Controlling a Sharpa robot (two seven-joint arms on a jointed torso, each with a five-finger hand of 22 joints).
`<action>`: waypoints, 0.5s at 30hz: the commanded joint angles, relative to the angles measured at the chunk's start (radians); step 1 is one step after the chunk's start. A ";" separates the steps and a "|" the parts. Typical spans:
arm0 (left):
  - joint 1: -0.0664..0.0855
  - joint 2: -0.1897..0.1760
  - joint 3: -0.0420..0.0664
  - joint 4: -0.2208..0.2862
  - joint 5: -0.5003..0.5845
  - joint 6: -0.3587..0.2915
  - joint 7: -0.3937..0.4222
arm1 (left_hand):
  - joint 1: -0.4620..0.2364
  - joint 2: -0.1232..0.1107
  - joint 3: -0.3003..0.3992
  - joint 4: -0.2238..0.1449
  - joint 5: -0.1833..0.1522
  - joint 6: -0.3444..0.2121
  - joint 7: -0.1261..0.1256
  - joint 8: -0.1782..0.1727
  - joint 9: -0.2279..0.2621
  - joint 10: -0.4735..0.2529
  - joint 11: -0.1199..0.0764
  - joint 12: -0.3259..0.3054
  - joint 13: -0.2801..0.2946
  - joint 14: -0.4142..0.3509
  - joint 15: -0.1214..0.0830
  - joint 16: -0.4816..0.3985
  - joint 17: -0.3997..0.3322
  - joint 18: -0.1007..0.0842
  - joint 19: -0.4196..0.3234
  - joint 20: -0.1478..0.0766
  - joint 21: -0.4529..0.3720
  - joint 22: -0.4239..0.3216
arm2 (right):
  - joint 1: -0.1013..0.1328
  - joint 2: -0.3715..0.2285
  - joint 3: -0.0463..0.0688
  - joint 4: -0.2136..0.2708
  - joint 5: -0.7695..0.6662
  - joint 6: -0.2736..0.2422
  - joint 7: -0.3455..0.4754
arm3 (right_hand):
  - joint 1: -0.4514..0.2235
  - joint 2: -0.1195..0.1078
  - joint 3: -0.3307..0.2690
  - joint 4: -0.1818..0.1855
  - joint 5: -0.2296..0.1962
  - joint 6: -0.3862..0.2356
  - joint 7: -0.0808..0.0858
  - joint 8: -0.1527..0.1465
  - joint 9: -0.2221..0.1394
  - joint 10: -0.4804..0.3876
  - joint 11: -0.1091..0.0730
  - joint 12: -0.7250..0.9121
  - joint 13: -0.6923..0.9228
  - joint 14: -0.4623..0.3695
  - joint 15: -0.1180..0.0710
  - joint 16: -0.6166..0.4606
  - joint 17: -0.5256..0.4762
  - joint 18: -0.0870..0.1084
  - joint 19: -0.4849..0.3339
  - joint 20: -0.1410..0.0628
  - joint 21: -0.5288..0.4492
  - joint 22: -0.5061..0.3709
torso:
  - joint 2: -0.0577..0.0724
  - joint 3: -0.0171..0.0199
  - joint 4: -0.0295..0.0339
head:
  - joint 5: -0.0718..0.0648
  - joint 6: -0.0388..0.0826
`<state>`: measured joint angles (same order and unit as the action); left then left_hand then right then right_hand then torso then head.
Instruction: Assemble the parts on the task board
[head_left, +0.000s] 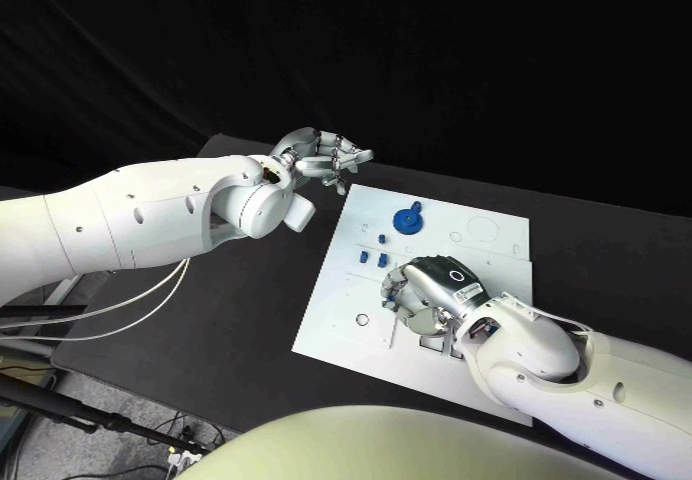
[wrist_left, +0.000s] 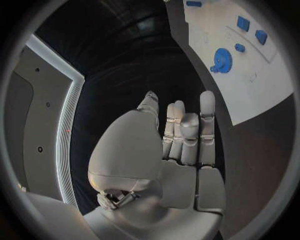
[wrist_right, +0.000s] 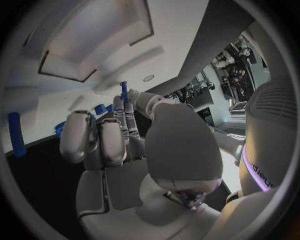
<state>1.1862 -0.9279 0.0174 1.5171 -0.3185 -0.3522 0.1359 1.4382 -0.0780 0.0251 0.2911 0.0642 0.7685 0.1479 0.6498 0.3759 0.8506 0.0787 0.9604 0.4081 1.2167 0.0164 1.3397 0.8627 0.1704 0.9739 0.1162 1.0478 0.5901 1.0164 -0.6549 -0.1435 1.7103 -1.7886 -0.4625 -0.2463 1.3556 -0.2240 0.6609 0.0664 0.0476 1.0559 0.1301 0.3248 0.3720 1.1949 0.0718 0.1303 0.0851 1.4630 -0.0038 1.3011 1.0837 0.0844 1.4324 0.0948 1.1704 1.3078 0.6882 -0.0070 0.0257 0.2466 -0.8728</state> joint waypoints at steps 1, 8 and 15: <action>0.001 0.002 0.001 0.001 -0.001 0.017 0.003 | 0.003 -0.004 0.006 0.000 0.001 -0.008 0.001 -0.005 -0.001 -0.006 0.003 -0.005 -0.001 0.002 0.003 0.007 0.002 0.013 0.000 0.005 -0.004 -0.002 | -0.001 0.002 -0.001 0.001 -0.013 0.011 0.003 | 0.009 0.001 -0.001 -0.006 0.005 -0.001 0.003 -0.005 0.001 0.007 0.000 0.003 0.000 0.012 -0.006 0.003 0.000 -0.008 0.007 -0.004 -0.002 0.119 | 0.000 0.0003 0.0003 | 0.000 0.000; 0.001 0.002 0.001 0.001 -0.002 0.018 0.002 | 0.004 -0.005 0.007 0.000 0.001 -0.008 0.002 -0.005 -0.002 -0.007 0.003 -0.006 -0.002 0.004 0.004 0.009 0.007 0.014 0.000 0.006 -0.004 -0.001 | -0.001 0.006 -0.001 -0.003 -0.014 0.011 0.002 | 0.009 0.001 -0.001 -0.006 0.005 -0.001 0.003 -0.005 0.001 0.007 0.000 0.003 0.000 0.012 -0.006 0.003 0.000 -0.008 0.007 -0.004 -0.002 0.119 | 0.000 -0.0001 0.0005 | 0.000 0.000; 0.001 0.002 0.001 0.002 -0.003 0.021 0.001 | 0.003 -0.005 0.006 0.000 0.001 -0.009 0.002 -0.004 -0.002 -0.007 0.004 -0.006 -0.003 0.006 0.004 0.011 0.010 0.014 0.000 0.006 -0.004 -0.001 | -0.001 0.009 -0.001 -0.009 -0.014 0.019 0.002 | 0.009 0.001 -0.001 -0.006 0.005 -0.001 0.003 -0.005 0.001 0.007 0.000 0.003 0.000 0.012 -0.006 0.003 0.000 -0.008 0.007 -0.004 -0.002 0.119 | 0.000 -0.0005 0.0007 | 0.000 0.000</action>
<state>1.1862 -0.9277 0.0174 1.5169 -0.3191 -0.3487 0.1342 1.4382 -0.0779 0.0251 0.2911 0.0642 0.7647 0.1516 0.6498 0.3748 0.8470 0.0823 0.9604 0.4060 1.2167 0.0163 1.3442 0.8723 0.1704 0.9739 0.1162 1.0478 0.5901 1.0164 -0.6470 -0.1443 1.7015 -1.7886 -0.4604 -0.2466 1.3556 -0.2240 0.6609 0.0664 0.0476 1.0559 0.1301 0.3248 0.3718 1.1949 0.0718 0.1302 0.0842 1.4630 -0.0038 1.3011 1.0836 0.0844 1.4324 0.0948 1.1704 1.3075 0.6882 -0.0070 0.0262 0.2476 -0.8728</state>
